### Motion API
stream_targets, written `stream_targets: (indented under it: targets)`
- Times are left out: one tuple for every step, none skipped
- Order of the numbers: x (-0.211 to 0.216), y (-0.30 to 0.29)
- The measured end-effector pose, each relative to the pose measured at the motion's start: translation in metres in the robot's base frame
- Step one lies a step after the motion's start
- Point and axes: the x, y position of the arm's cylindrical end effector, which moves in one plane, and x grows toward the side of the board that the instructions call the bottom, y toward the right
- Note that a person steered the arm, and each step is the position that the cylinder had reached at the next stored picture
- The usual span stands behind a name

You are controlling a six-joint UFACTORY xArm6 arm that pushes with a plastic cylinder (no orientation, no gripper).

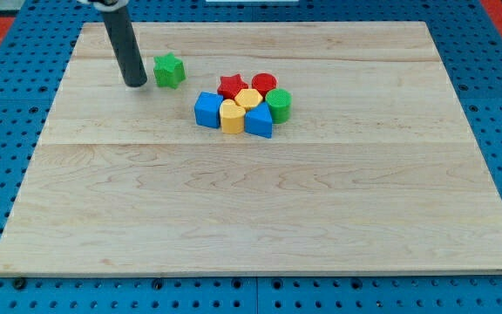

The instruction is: Move the green star towards the group of blocks

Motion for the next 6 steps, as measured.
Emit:
stream_targets:
  targets:
    - [-0.016,0.023]
    - [-0.009,0.045]
    - [0.008,0.047]
    - [0.015,0.047]
    - [-0.020,0.047]
    - [-0.035,0.056]
